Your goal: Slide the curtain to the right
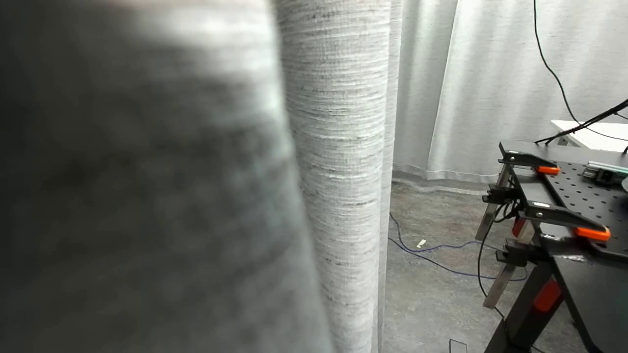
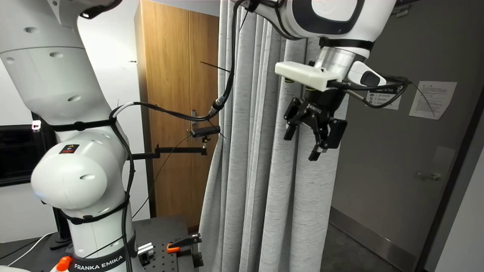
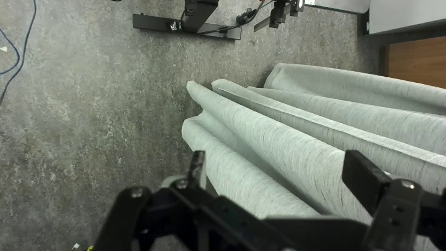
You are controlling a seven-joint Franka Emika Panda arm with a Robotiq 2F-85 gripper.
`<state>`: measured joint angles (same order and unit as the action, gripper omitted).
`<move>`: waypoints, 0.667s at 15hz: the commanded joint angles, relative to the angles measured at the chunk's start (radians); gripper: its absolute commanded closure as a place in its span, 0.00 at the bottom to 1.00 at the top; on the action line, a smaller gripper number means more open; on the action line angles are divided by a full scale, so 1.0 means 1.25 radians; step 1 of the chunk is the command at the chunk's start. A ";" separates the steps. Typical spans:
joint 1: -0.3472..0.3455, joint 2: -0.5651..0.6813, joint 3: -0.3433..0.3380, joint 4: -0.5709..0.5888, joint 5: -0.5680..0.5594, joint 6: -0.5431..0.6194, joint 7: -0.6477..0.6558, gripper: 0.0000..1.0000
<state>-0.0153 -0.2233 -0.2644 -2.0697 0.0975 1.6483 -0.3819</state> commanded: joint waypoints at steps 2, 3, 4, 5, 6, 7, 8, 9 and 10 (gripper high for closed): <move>-0.027 0.002 0.024 0.002 0.005 -0.003 -0.005 0.00; -0.027 0.007 0.024 0.007 0.010 -0.003 -0.008 0.00; -0.028 0.016 0.027 0.014 0.012 0.003 -0.009 0.00; -0.028 0.023 0.031 0.019 0.009 0.013 -0.011 0.00; -0.027 0.037 0.033 0.032 0.011 0.025 -0.019 0.00; -0.026 0.051 0.037 0.045 0.010 0.031 -0.022 0.00; -0.023 0.071 0.040 0.064 0.011 0.043 -0.034 0.00; -0.022 0.087 0.045 0.078 0.005 0.064 -0.039 0.00; -0.022 0.106 0.051 0.095 0.002 0.082 -0.047 0.00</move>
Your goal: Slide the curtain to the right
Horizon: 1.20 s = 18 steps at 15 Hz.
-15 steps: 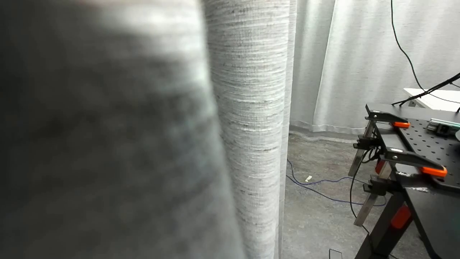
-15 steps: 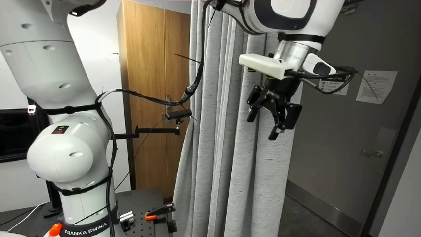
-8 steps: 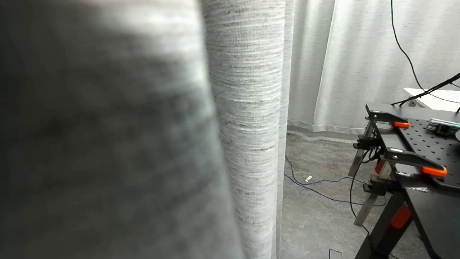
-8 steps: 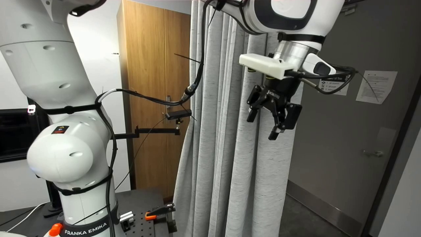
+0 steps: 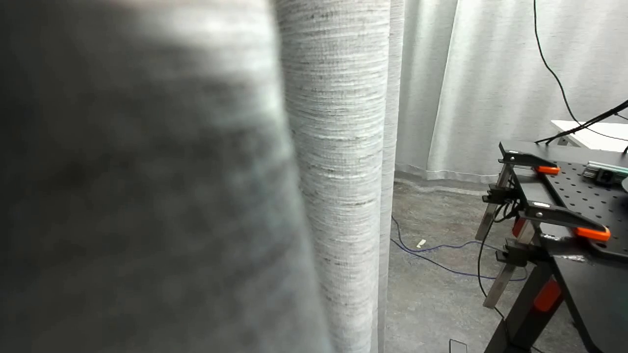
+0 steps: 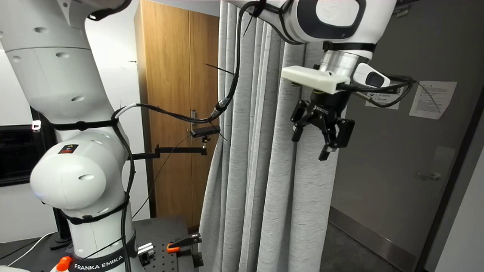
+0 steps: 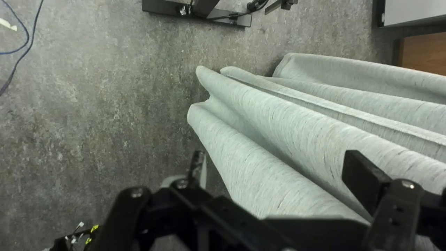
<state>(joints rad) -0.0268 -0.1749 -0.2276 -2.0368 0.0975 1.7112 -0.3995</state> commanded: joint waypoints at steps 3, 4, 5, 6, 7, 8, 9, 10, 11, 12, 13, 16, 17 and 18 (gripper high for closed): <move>-0.015 0.127 0.037 0.133 -0.006 0.072 -0.079 0.00; -0.016 0.153 0.041 0.164 -0.006 0.065 -0.113 0.00; -0.019 0.176 0.045 0.194 -0.004 0.053 -0.147 0.00; -0.023 0.204 0.048 0.230 0.000 0.028 -0.191 0.00; -0.028 0.228 0.052 0.265 0.005 -0.002 -0.245 0.00; -0.036 0.250 0.056 0.295 0.015 -0.028 -0.287 0.00; -0.043 0.269 0.061 0.322 0.015 -0.053 -0.327 0.00; -0.050 0.289 0.067 0.347 0.007 -0.080 -0.367 0.00; -0.057 0.305 0.073 0.369 0.003 -0.107 -0.406 0.00; -0.066 0.315 0.079 0.381 0.004 -0.123 -0.451 0.00; -0.074 0.322 0.084 0.387 -0.002 -0.133 -0.496 0.00; -0.090 0.342 0.098 0.406 -0.020 -0.164 -0.622 0.00; -0.095 0.346 0.100 0.412 -0.030 -0.178 -0.665 0.00; -0.097 0.351 0.104 0.413 -0.039 -0.189 -0.702 0.00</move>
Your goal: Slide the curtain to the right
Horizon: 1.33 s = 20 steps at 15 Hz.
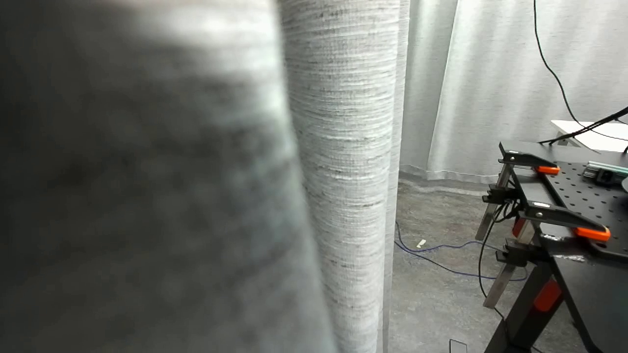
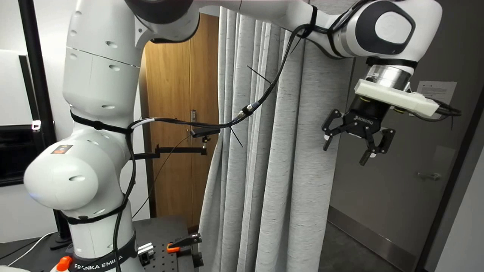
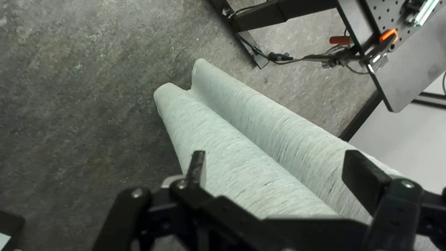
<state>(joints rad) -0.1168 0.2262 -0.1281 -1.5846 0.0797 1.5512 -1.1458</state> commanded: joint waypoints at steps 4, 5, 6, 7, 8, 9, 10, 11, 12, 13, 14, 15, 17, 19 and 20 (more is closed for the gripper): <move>-0.022 0.018 0.027 0.020 -0.045 -0.059 -0.128 0.00; -0.022 0.021 0.028 0.022 -0.047 -0.065 -0.138 0.00; -0.022 0.022 0.029 0.023 -0.048 -0.066 -0.144 0.00; -0.022 0.022 0.029 0.024 -0.048 -0.066 -0.146 0.00; -0.022 0.022 0.029 0.024 -0.048 -0.066 -0.146 0.00; -0.022 0.022 0.029 0.023 -0.048 -0.067 -0.147 0.00; -0.022 0.022 0.030 0.022 -0.048 -0.067 -0.147 0.00; -0.022 0.022 0.030 0.022 -0.048 -0.067 -0.147 0.00; -0.021 0.029 0.037 0.017 -0.036 -0.047 -0.168 0.00; -0.020 0.033 0.044 0.012 -0.025 -0.037 -0.188 0.00; -0.020 0.041 0.054 0.015 -0.008 -0.048 -0.219 0.00; -0.018 0.049 0.067 0.015 0.015 -0.048 -0.256 0.00; -0.010 0.068 0.091 0.017 0.043 -0.040 -0.307 0.00; -0.004 0.091 0.117 0.019 0.069 -0.036 -0.362 0.00; -0.004 0.102 0.127 0.025 0.076 -0.042 -0.394 0.00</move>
<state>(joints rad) -0.1206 0.3142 -0.0027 -1.5724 0.1355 1.4862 -1.5308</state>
